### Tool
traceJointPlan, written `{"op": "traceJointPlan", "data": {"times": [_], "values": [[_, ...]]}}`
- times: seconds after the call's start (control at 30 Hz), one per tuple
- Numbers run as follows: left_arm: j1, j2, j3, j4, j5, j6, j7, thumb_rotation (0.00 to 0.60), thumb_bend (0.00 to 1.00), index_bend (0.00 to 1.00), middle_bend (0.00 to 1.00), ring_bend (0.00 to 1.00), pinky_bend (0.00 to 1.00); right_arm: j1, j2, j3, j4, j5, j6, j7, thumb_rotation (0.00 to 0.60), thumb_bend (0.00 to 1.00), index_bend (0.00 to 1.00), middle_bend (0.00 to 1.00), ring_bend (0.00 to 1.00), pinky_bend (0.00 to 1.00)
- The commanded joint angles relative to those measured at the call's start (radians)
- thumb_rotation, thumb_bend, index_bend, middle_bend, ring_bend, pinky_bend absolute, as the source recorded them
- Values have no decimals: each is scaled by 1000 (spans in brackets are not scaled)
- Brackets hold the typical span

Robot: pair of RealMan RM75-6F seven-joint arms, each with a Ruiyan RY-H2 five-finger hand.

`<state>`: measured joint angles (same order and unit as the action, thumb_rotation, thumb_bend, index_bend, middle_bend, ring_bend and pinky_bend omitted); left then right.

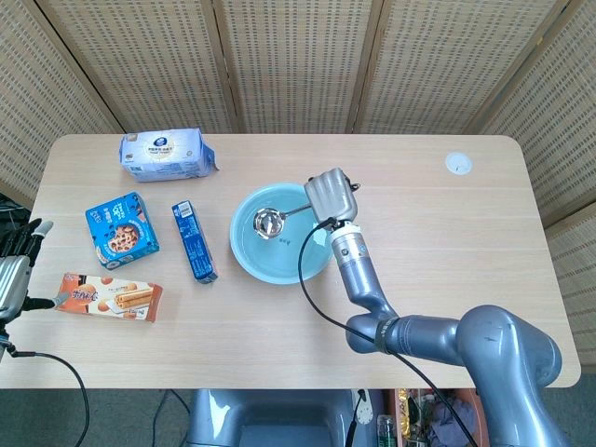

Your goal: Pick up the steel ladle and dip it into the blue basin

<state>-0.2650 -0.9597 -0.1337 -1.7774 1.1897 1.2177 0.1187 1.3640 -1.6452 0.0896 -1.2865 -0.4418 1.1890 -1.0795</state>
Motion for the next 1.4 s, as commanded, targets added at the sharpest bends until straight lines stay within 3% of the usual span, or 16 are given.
{"op": "traceJointPlan", "data": {"times": [0.03,0.57,0.73,1.3,1.4], "values": [[-4,0,0,3,-4,-7,-2,600,0,0,0,0,0,-2,-40,-18,55,-44,-9,-33,600,832,735,921,882,1000],[-11,0,-2,15,-21,-18,-12,600,0,0,0,0,0,-39,-151,-112,272,-273,1,-180,600,832,745,929,888,1000],[-11,0,-1,17,-23,-16,-14,600,0,0,0,0,0,-60,-173,-104,303,-283,-6,-239,600,832,745,929,888,1000],[-14,-2,5,12,-20,-13,-8,600,0,0,0,0,0,-125,-165,-53,197,-266,4,-466,600,832,746,929,888,1000],[-13,-1,7,10,-18,-11,-9,600,0,0,0,0,0,-137,-159,-19,156,-247,14,-473,600,832,746,929,888,1000]]}}
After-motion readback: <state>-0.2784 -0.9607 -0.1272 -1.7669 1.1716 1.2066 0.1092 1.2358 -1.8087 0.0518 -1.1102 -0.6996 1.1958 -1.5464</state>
